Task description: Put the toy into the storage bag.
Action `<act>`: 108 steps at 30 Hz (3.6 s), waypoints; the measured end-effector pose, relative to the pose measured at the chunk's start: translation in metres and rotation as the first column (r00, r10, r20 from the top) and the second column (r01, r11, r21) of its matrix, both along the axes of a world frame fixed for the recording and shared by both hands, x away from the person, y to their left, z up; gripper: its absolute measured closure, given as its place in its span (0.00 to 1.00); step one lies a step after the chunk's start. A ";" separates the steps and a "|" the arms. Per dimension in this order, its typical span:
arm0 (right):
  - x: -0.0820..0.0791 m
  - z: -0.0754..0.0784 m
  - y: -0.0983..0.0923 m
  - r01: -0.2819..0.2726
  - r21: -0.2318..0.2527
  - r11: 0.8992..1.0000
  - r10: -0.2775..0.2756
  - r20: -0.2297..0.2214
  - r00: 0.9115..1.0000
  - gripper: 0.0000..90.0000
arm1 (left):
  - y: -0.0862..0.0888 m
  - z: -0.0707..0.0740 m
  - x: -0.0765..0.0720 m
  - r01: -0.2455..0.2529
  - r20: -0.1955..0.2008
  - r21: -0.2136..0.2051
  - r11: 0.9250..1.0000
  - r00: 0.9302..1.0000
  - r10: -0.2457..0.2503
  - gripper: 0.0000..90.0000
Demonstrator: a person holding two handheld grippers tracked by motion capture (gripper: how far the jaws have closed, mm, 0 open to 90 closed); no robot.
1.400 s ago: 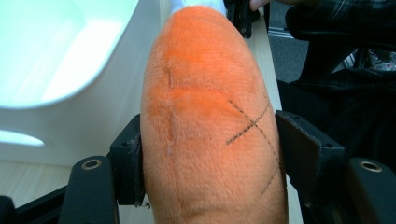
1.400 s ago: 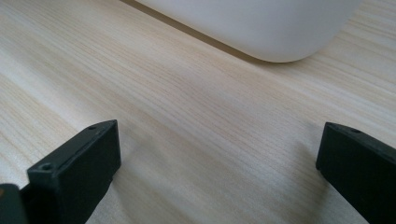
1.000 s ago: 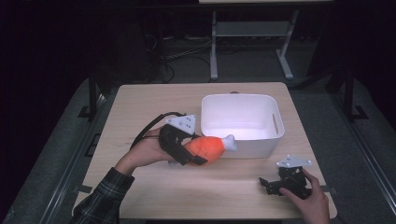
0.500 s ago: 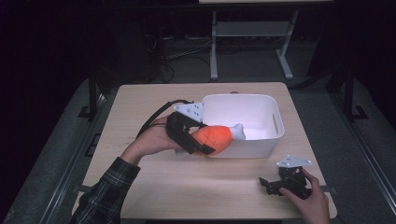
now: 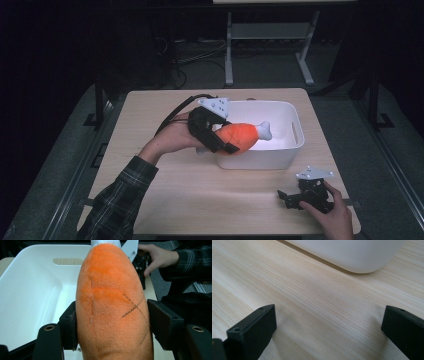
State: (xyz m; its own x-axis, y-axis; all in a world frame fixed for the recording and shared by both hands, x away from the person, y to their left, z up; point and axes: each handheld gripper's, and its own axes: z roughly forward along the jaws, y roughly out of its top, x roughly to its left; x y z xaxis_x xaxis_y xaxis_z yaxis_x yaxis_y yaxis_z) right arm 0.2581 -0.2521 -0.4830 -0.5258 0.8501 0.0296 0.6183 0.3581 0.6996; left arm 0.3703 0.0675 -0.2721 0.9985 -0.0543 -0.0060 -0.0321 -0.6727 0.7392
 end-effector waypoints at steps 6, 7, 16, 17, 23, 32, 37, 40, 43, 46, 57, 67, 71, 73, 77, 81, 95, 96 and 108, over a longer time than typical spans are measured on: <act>0.000 0.000 0.000 -0.001 0.000 1.000 0.001 0.000 1.000 0.00 | -0.010 0.004 0.012 0.014 0.004 0.001 1.000 1.000 -0.014 0.36; 0.000 0.000 0.000 -0.001 0.000 1.000 0.001 0.000 1.000 0.00 | -0.014 0.004 0.015 0.016 0.004 0.004 1.000 1.000 -0.016 0.36; 0.000 0.000 0.000 -0.001 0.001 1.000 0.001 -0.001 1.000 0.00 | -0.031 0.003 0.028 0.023 0.020 0.016 1.000 1.000 -0.024 0.36; 0.000 0.000 0.000 -0.001 0.001 1.000 0.001 0.000 1.000 0.00 | -0.034 0.003 0.031 0.029 0.031 0.018 0.999 0.999 -0.029 0.36; 0.000 0.000 0.000 -0.001 0.000 1.000 0.001 0.001 1.000 0.00 | -0.047 0.002 0.038 0.040 0.040 0.019 0.999 0.998 -0.041 0.36; 0.000 0.000 0.000 0.000 0.001 1.000 0.000 0.000 1.000 0.00 | -0.071 -0.018 0.043 0.058 0.038 0.059 0.997 0.997 -0.060 0.36; 0.000 0.000 0.000 0.000 0.000 1.000 0.000 -0.001 1.000 0.00 | -0.077 -0.025 0.045 0.055 0.037 0.089 0.995 0.998 -0.058 0.36; 0.000 0.000 0.000 0.000 0.001 1.000 0.000 -0.001 1.000 0.00 | -0.080 -0.028 0.046 0.056 0.033 0.097 0.994 0.998 -0.059 0.36; 0.000 0.000 0.000 0.000 0.001 1.000 0.000 -0.001 1.000 0.00 | -0.083 -0.032 0.046 0.054 0.035 0.114 0.992 0.998 -0.059 0.36; 0.000 0.000 0.000 0.000 0.001 1.000 0.000 -0.001 1.000 0.00 | -0.084 -0.034 0.047 0.054 0.032 0.120 0.991 0.998 -0.058 0.36; 0.000 0.000 0.000 0.000 0.001 1.000 0.000 -0.001 1.000 0.00 | -0.085 -0.036 0.047 0.054 0.021 0.113 0.992 0.998 -0.056 0.35; 0.000 0.000 0.000 0.001 0.000 1.000 -0.001 -0.001 1.000 0.00 | -0.067 -0.029 0.044 0.016 -0.011 0.056 0.998 1.000 -0.015 0.35; 0.000 0.000 0.000 0.000 -0.001 1.000 0.000 0.000 1.000 0.00 | -0.059 -0.028 0.041 -0.026 -0.004 0.047 0.999 1.000 0.026 0.33; 0.000 0.000 0.000 -0.001 -0.001 1.000 0.001 0.000 1.000 0.00 | -0.053 -0.027 0.040 -0.050 -0.001 0.039 0.998 0.999 0.051 0.32; 0.000 0.000 0.000 -0.001 0.002 1.000 0.001 0.000 1.000 0.00 | -0.039 -0.027 0.035 -0.114 0.006 0.031 0.993 0.993 0.114 0.28; 0.000 0.000 0.000 -0.004 0.002 1.000 0.004 0.000 1.000 0.00 | -0.024 -0.027 0.031 -0.158 0.003 0.013 0.987 0.987 0.158 0.26; 0.001 0.000 0.000 -0.004 0.003 1.000 0.004 0.001 1.000 0.00 | 0.029 -0.027 0.015 -0.307 0.016 -0.012 0.952 0.951 0.307 0.23; 0.001 0.000 0.000 -0.004 0.003 1.000 0.004 0.000 1.000 0.00 | 0.032 -0.027 0.014 -0.315 0.016 -0.013 0.949 0.949 0.315 0.23; 0.001 0.000 0.000 -0.004 0.002 1.000 0.004 0.001 1.000 0.00 | 0.074 -0.048 -0.001 -0.449 -0.012 -0.052 0.892 0.893 0.449 0.23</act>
